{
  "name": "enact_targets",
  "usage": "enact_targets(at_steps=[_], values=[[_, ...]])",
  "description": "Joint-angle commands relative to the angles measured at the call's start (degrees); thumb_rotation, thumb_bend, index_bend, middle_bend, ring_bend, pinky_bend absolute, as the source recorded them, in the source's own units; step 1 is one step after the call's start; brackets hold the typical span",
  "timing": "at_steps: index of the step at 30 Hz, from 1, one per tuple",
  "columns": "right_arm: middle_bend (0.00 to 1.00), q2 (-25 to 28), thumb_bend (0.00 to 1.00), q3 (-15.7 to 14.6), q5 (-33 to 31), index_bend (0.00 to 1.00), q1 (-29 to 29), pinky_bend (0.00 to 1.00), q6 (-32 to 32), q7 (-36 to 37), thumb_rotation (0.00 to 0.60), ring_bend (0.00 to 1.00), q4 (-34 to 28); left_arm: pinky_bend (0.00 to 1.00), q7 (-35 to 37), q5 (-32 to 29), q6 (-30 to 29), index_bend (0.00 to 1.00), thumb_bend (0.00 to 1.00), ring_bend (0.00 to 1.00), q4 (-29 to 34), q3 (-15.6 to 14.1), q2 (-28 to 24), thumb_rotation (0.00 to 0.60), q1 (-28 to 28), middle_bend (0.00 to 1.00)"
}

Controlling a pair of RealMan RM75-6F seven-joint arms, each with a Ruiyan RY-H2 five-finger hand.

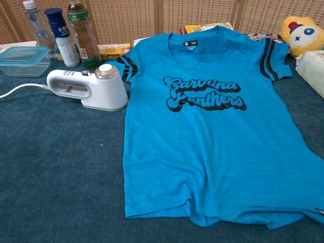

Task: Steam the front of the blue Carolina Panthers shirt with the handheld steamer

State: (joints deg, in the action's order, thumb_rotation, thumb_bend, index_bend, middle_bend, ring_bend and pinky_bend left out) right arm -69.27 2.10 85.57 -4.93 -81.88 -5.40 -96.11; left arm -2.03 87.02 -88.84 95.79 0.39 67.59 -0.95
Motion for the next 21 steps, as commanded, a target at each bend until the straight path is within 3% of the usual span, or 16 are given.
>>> enact_targets(at_steps=[1,21], values=[[0.42,-0.1,0.29,0.0,-0.2,0.42,-0.1,0.46,0.3,-0.1,0.600,0.42,0.1,0.28,-0.2,-0.3,0.4,0.33,0.33,0.23,-0.1,0.0,0.3,0.600,0.2,0.37],[0.42,0.6,0.29,-0.6,1.8,0.42,-1.3,0.46,1.6,1.7,0.600,0.42,1.0,0.28,1.1,0.6,0.4,0.33,0.33,0.23,0.1,0.7,-1.3,0.600,1.2,0.37]])
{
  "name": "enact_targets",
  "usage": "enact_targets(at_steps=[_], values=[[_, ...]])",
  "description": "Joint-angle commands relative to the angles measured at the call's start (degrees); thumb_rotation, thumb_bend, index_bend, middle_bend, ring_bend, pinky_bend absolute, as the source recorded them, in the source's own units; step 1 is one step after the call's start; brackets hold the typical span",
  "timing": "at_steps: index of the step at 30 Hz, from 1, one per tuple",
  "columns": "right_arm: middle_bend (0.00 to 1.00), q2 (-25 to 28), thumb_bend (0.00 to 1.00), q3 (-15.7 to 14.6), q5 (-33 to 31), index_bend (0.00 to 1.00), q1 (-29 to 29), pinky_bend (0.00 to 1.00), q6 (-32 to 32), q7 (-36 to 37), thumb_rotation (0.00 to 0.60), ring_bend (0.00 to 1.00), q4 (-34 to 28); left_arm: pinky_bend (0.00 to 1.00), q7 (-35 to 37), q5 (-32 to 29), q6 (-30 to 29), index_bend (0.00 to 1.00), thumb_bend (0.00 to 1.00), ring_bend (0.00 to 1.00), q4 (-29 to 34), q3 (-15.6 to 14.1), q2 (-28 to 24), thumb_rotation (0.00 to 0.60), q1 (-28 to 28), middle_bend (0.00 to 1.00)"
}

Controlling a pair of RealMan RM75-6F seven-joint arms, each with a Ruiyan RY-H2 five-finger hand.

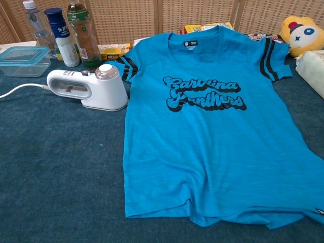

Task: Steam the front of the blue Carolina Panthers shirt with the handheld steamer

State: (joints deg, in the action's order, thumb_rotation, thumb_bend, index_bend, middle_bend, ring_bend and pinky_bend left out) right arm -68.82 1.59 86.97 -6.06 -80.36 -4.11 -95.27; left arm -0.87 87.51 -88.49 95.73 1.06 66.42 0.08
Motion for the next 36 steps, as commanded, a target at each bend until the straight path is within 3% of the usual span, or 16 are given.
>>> enact_targets(at_steps=[1,16,23,36], values=[[0.42,0.1,0.29,-0.2,1.1,0.42,-0.4,0.46,0.1,0.8,0.600,0.42,0.4,0.28,0.0,0.1,0.3,0.33,0.33,0.23,0.4,0.1,-0.3,0.600,0.3,0.37],[0.37,-5.6,0.10,-2.9,9.6,0.34,-4.0,0.43,1.6,1.7,0.600,0.38,9.7,0.28,-0.8,-0.3,2.0,0.33,0.33,0.23,5.1,1.4,-4.1,0.600,2.3,0.37],[0.32,-9.2,0.09,-4.3,13.4,0.28,-5.4,0.35,1.3,0.8,0.600,0.30,15.7,0.28,-1.4,-0.6,2.3,0.33,0.33,0.23,6.5,1.5,-5.0,0.600,2.8,0.37],[0.30,-13.3,0.09,-6.4,16.9,0.26,-6.1,0.26,-1.2,4.2,0.600,0.24,26.1,0.28,-2.5,-0.1,1.4,0.33,0.32,0.23,8.4,0.7,-5.8,0.600,2.2,0.37]])
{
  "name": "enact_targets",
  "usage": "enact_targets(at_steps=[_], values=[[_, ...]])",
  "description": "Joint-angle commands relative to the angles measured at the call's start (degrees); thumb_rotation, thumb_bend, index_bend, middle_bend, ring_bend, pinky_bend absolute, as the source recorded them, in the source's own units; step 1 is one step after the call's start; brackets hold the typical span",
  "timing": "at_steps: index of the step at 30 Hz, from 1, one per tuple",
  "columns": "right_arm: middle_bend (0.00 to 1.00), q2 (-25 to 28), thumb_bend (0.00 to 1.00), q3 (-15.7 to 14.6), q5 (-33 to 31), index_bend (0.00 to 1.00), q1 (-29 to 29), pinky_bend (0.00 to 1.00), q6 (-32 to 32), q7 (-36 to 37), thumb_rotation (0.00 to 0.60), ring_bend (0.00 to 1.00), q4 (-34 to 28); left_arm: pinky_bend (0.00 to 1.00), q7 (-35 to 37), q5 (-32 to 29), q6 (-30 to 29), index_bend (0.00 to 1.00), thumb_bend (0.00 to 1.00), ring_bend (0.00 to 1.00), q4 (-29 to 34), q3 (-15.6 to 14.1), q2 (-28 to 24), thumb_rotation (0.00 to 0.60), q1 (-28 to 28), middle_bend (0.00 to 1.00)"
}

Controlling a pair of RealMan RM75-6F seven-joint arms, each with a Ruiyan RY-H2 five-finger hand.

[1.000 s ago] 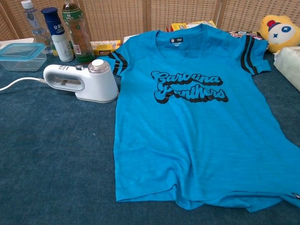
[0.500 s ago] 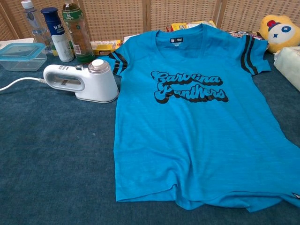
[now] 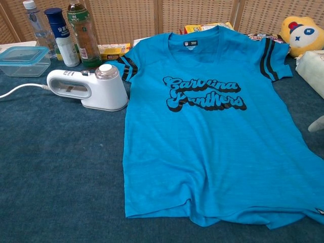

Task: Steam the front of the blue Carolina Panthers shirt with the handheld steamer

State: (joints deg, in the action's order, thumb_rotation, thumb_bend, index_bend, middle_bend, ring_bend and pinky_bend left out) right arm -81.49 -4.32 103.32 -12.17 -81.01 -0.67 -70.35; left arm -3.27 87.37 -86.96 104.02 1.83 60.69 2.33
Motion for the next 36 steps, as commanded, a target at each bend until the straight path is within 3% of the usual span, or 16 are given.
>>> enact_targets(at_steps=[1,8,18,36], values=[[0.30,-0.9,0.09,-0.7,0.7,0.26,0.1,0.25,-0.8,0.9,0.600,0.23,1.8,0.28,-0.2,0.1,-0.1,0.33,0.32,0.23,0.2,-0.1,0.0,0.600,-0.1,0.37],[0.30,-3.4,0.09,-1.9,1.0,0.26,0.7,0.24,-2.1,4.0,0.600,0.22,9.1,0.28,-1.3,1.0,-0.9,0.33,0.32,0.23,1.6,-0.5,-0.2,0.600,-0.4,0.37],[0.30,-5.5,0.09,-2.8,0.8,0.26,0.5,0.24,-2.5,6.8,0.600,0.22,13.8,0.28,-1.6,1.2,-1.0,0.33,0.33,0.23,2.2,-0.8,-0.1,0.600,-0.5,0.37],[0.30,-6.0,0.09,-3.0,0.3,0.26,-1.5,0.22,-0.2,3.7,0.600,0.22,11.4,0.28,0.4,-0.7,0.6,0.33,0.33,0.23,-0.7,-0.3,1.4,0.600,0.2,0.37]])
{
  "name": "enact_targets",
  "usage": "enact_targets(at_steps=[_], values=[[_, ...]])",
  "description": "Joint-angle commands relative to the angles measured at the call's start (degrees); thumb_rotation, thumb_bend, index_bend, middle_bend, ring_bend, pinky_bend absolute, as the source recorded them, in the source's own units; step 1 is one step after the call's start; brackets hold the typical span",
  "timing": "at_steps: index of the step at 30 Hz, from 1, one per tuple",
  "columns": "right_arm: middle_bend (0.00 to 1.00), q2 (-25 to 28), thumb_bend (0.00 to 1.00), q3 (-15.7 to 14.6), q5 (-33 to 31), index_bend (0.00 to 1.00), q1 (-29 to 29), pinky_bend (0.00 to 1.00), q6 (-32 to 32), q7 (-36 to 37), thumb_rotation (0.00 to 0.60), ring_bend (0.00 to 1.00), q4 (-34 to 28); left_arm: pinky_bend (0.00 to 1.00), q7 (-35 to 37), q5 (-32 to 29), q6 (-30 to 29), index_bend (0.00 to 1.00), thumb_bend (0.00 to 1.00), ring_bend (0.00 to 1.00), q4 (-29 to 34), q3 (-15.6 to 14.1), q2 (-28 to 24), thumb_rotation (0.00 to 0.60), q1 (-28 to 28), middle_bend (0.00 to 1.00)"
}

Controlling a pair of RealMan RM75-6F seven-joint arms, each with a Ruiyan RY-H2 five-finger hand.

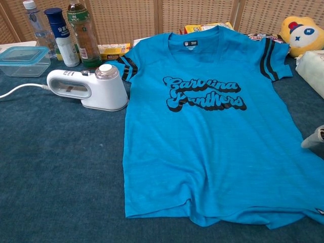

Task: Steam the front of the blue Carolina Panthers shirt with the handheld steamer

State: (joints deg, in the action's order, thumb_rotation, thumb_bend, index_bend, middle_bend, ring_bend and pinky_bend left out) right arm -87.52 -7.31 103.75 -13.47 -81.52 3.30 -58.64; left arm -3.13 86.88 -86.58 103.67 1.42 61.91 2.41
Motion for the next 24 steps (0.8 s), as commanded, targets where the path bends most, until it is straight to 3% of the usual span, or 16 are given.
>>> enact_targets(at_steps=[1,12,24], values=[[0.30,0.0,0.09,0.1,-0.3,0.26,-0.3,0.22,0.5,-0.5,0.600,0.22,-0.6,0.28,0.5,-0.3,0.4,0.33,0.33,0.23,-0.5,0.1,0.3,0.600,0.2,0.37],[0.30,0.3,0.09,0.7,-1.1,0.28,-1.8,0.22,2.6,-3.4,0.600,0.23,-4.9,0.28,2.3,-1.0,1.1,0.33,0.33,0.23,-2.7,0.4,1.7,0.600,0.7,0.37],[0.30,0.1,0.21,1.4,-2.0,0.30,-3.4,0.26,4.6,-5.2,0.600,0.27,-7.9,0.28,3.4,-1.0,0.8,0.33,0.33,0.23,-3.6,0.4,2.2,0.600,0.6,0.37]])
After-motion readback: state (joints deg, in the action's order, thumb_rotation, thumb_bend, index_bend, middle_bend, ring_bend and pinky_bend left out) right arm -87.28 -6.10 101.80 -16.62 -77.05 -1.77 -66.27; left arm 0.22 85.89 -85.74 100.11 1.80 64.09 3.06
